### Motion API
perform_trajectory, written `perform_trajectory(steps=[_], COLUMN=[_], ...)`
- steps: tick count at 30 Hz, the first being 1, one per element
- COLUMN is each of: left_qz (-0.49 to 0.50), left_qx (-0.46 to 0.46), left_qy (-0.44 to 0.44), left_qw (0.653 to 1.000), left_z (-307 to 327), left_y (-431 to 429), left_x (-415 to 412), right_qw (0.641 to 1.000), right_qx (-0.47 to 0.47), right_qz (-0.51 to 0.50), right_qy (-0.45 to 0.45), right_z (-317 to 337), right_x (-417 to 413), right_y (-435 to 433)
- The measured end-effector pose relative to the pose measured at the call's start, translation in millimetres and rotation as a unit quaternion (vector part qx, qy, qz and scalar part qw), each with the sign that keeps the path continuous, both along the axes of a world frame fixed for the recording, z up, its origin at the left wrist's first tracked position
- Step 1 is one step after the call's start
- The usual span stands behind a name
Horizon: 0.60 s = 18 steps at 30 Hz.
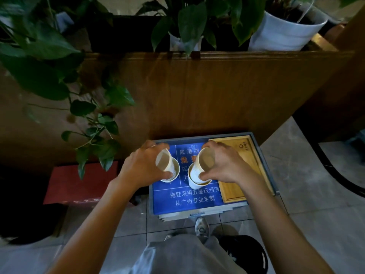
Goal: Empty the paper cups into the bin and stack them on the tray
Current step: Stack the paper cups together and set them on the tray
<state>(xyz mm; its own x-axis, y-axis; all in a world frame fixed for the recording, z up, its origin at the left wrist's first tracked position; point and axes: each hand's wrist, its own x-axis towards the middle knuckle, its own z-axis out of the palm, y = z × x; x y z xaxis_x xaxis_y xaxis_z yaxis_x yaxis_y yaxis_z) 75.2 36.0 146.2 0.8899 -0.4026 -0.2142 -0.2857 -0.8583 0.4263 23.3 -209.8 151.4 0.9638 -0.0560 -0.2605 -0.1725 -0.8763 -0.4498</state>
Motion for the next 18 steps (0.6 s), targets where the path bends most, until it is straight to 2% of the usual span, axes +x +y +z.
perform_trajectory(steps=[18], left_qz=[-0.030], left_qx=[0.031], left_qy=[0.019], left_qw=[0.999], left_z=[-42.4], left_y=[-18.9], left_x=[-15.3], right_qw=[0.997], right_qx=[-0.008], right_qz=[0.031], right_qy=[0.072], right_z=[-50.6], right_x=[-8.5], right_y=[16.1])
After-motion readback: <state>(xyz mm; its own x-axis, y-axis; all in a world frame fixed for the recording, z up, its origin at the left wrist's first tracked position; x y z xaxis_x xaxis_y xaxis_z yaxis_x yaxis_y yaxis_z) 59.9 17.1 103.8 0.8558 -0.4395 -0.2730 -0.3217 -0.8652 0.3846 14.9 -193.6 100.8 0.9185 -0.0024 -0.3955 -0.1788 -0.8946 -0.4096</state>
